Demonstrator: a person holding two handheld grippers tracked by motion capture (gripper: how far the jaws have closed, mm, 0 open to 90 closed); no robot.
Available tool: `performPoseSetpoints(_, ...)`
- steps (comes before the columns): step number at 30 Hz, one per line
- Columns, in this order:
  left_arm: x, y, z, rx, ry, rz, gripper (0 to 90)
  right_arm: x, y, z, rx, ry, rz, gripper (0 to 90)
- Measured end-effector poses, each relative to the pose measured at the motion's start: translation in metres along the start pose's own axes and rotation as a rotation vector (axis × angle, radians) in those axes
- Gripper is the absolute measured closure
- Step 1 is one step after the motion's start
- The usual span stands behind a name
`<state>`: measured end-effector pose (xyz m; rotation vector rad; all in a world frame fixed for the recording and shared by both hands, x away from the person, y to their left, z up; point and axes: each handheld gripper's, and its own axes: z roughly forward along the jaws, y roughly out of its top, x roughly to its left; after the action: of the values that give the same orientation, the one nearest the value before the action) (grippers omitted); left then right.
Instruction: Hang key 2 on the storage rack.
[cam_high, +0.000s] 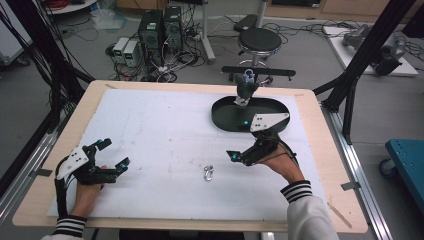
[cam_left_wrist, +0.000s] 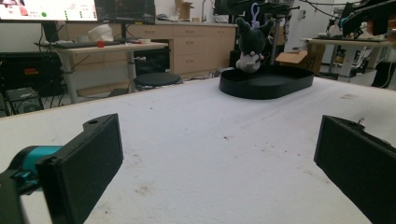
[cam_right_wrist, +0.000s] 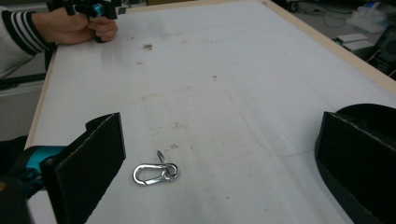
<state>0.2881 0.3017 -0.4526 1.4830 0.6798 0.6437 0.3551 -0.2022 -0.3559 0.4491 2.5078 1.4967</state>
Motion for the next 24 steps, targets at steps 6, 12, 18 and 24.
performPoseSetpoints(6,0.0,0.0,0.0,-0.001,-0.001,0.003,1.7,0.003,0.006,0.016,0.054,0.055,-0.034,0.7)
performPoseSetpoints(12,0.0,0.0,0.0,-0.003,-0.001,0.005,1.7,0.007,0.011,0.031,0.108,0.106,-0.06,1.3)
performPoseSetpoints(18,-0.001,0.0,-0.001,-0.01,-0.001,0.008,1.7,0.011,0.013,0.049,0.174,0.142,-0.099,4.4)
performPoseSetpoints(24,-0.001,-0.001,-0.002,-0.019,-0.001,0.011,1.7,0.013,0.009,0.063,0.24,0.179,-0.113,4.4)
